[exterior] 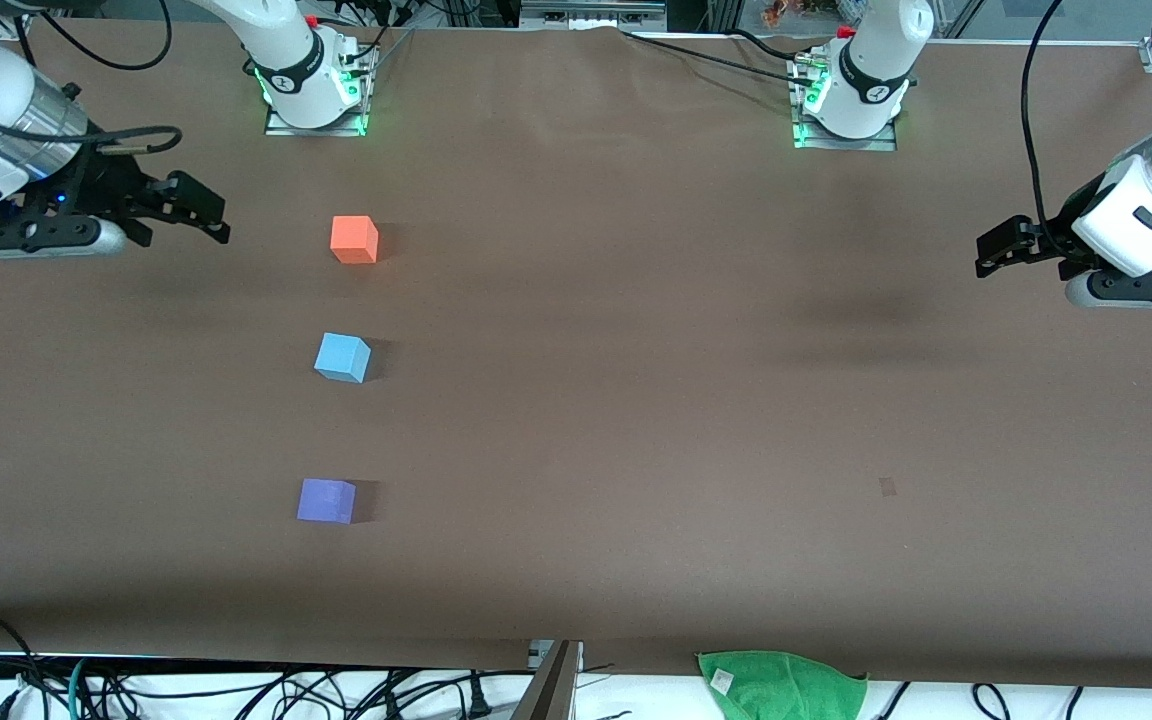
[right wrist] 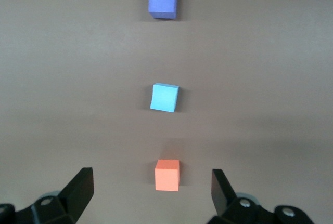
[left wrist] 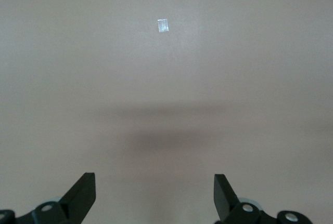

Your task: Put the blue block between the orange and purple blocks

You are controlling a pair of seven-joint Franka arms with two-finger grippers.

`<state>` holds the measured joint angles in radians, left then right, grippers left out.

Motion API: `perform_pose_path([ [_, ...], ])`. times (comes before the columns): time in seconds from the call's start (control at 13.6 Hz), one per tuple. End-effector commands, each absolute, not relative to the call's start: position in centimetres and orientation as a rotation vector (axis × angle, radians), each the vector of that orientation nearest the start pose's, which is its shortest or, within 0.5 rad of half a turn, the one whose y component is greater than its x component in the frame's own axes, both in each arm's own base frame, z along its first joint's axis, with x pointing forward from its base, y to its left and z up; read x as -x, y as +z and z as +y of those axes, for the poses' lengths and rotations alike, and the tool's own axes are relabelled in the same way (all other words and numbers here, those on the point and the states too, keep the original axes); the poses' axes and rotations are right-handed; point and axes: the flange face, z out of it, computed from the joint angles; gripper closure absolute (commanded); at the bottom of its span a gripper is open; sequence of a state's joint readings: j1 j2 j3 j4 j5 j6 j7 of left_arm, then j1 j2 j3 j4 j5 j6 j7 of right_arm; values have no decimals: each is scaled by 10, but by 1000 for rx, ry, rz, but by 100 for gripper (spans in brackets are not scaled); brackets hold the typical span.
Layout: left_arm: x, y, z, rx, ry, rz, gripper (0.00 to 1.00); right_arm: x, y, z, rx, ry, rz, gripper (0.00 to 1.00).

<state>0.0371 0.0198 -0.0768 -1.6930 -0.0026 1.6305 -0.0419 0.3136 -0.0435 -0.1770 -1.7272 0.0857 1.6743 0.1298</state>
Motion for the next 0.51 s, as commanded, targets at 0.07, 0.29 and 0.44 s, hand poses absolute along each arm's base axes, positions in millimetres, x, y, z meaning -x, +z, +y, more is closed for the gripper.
perform_pose_path([
  [0.07, -558, 568, -27, 3143, 133, 16, 0, -553, 598, 67, 3055, 57, -31, 0],
  [0.29, -557, 568, -28, 3142, 135, 19, 0, -554, 602, 67, 3061, 42, -37, 0],
  [0.44, -557, 568, -28, 3141, 135, 19, 0, -554, 603, 71, 3062, 38, -44, 0],
])
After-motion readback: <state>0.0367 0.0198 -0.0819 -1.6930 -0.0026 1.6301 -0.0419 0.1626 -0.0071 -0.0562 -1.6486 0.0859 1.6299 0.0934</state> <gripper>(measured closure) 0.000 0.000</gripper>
